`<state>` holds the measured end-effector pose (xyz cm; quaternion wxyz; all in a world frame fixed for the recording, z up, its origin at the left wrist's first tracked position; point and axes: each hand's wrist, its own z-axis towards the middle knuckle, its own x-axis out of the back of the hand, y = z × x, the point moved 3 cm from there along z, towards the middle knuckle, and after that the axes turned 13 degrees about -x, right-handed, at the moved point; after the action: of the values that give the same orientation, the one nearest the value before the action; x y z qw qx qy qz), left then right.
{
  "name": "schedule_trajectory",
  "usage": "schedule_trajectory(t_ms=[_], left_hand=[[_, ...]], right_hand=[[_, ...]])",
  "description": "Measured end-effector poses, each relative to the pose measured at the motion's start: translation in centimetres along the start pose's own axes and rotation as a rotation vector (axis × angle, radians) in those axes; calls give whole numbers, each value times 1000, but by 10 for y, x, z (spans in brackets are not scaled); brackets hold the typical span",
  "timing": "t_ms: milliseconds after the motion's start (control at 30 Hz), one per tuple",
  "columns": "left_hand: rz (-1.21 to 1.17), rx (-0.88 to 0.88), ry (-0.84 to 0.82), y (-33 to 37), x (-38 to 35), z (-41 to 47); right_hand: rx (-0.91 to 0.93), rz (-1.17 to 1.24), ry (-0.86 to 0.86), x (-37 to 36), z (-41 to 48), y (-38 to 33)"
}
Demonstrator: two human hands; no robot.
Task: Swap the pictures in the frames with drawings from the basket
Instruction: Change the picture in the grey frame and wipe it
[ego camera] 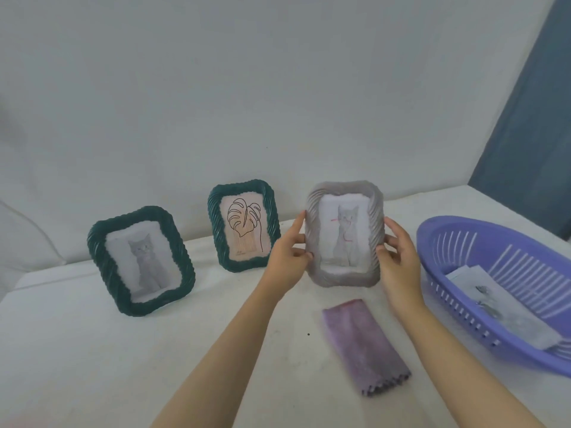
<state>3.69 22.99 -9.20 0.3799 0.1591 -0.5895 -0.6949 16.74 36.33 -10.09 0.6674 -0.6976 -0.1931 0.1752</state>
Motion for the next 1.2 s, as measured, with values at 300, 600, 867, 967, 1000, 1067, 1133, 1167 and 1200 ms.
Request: schedule_trajectory(t_ms=[300, 600, 867, 967, 1000, 1067, 1133, 1167, 1200], left_hand=[[-245, 32, 46, 38, 64, -82], [267, -39, 189, 48, 51, -153], [451, 12, 215, 77, 28, -177], [469, 70, 230, 76, 35, -179], [449, 96, 240, 76, 38, -181], [416, 133, 244, 78, 42, -184], [410, 149, 250, 81, 46, -187], [400, 150, 266, 81, 49, -188], [379, 155, 290, 82, 54, -189]], right_hand=[[-167, 235, -467, -12, -62, -23], [-107, 207, -443, -34, -131, -19], [-271, 92, -562, -52, -158, -17], [-403, 137, -721, -57, -162, -16], [-423, 145, -783, -59, -164, -17], [-428, 151, -881, -62, -167, -21], [-415, 131, -909, -62, -168, -25], [-397, 107, -883, -61, -167, -27], [-361, 73, -830, -58, -164, -28]])
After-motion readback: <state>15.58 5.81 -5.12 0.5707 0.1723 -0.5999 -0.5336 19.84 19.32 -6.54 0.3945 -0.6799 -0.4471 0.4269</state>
